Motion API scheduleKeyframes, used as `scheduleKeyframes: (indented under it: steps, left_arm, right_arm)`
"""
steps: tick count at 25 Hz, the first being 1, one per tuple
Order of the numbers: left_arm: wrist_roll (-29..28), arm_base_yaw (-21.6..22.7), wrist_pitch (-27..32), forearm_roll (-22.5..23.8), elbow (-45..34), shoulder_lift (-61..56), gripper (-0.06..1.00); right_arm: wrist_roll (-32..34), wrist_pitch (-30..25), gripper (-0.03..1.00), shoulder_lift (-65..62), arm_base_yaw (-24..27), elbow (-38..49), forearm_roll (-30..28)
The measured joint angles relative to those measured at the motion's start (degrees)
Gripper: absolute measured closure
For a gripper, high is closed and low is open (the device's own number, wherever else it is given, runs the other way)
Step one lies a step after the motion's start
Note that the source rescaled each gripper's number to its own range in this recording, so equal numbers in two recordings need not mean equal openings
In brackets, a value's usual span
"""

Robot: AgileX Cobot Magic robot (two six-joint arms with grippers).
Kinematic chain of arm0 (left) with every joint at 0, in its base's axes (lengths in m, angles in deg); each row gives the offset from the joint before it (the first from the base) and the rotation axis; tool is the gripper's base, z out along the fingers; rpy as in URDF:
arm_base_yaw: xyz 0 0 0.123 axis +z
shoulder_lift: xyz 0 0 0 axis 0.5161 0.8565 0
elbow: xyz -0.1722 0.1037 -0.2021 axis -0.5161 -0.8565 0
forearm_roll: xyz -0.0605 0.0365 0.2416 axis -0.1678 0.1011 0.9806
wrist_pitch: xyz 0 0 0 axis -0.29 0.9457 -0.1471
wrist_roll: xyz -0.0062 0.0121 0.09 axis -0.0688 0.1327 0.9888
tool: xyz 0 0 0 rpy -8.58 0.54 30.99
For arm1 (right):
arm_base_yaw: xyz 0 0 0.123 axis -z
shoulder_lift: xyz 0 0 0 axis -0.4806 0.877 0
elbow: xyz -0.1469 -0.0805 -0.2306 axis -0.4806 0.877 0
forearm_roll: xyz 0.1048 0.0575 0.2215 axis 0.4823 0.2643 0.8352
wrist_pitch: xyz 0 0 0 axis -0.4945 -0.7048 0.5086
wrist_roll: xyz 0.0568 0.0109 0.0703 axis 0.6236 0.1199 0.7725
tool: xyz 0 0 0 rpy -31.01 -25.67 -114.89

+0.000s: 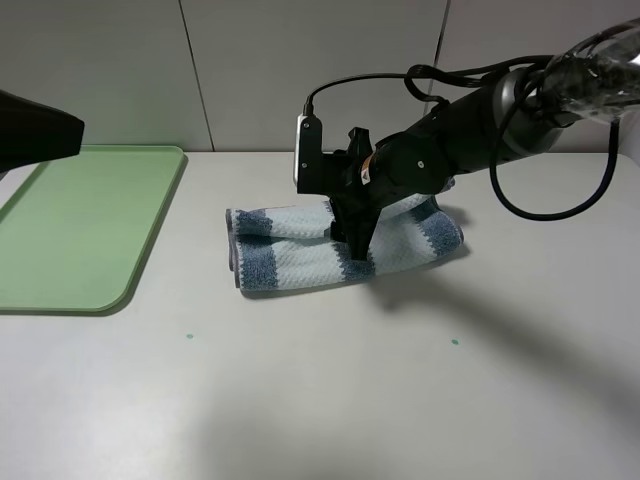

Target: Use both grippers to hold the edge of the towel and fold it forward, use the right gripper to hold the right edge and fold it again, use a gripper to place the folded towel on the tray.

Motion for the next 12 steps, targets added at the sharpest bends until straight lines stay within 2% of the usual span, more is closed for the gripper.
scheduleKeyframes:
  steps: [4, 12]
  left_arm:
    - [0.0, 0.0, 0.0, 0.0, 0.0, 0.0, -0.05]
    - [0.0, 0.0, 0.0, 0.0, 0.0, 0.0, -0.05]
  right_arm:
    - [0.07, 0.0, 0.39, 0.0, 0.0, 0.0, -0.17]
    - [0.07, -3.43, 0.41, 0.0, 0.0, -0.02, -0.65]
